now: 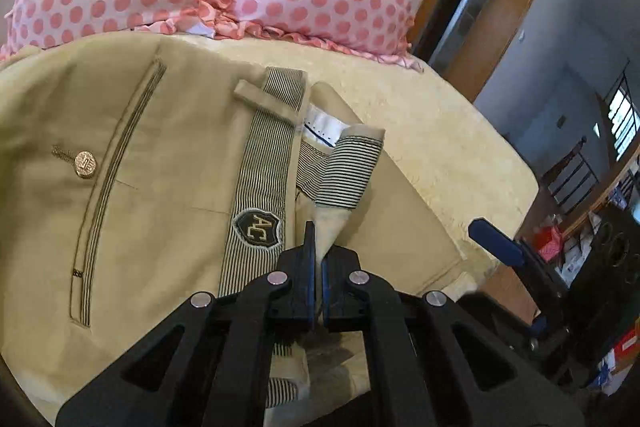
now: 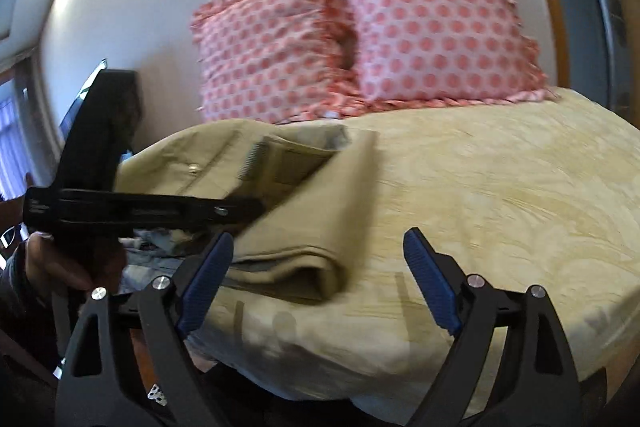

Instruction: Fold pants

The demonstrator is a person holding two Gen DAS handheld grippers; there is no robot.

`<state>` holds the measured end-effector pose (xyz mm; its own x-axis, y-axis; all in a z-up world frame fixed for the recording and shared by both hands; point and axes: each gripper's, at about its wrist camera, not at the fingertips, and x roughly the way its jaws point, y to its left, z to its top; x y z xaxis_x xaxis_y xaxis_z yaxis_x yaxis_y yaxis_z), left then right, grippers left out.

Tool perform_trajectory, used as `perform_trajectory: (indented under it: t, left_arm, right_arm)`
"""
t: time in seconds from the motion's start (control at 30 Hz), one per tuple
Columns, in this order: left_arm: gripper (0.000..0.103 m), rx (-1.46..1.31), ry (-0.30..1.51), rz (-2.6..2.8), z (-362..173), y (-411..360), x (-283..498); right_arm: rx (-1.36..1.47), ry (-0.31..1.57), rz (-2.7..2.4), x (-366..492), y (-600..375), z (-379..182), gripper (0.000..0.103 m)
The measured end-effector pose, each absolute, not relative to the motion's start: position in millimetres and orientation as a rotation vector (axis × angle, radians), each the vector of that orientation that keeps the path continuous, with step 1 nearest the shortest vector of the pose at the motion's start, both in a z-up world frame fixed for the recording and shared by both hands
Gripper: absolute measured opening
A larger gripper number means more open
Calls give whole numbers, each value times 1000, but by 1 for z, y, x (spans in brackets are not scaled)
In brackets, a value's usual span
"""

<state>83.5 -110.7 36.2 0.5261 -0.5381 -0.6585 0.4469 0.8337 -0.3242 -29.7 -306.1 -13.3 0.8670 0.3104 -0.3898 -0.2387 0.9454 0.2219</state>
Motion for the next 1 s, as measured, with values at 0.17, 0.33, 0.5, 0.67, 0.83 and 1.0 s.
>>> perform_trajectory:
  t: [0.17,0.33,0.5,0.67,0.83,1.0]
  left_arm:
    - [1,-138,683,-581,81,-114,63]
    - [1,-42,778,-535,41,-165,72]
    - [15,-124,765,-647,46,-145,48]
    - [102,-164,547,-628,97,-73,-3]
    - [102,-162,457,-332,114,-8,-10]
    - [102,-193,459,-202,106,29,-9]
  right_arm:
    - [209,412,269,-24,-318,-11,87]
    - [278,421,225,-22,-336,-13,87]
    - [269,399,184,-26,-349,0,87]
    - [244,337,315,-21,-332,32,85]
    - [202,498,521,13,-278,32,53]
    - [82,729,422,50,-239,5,45]
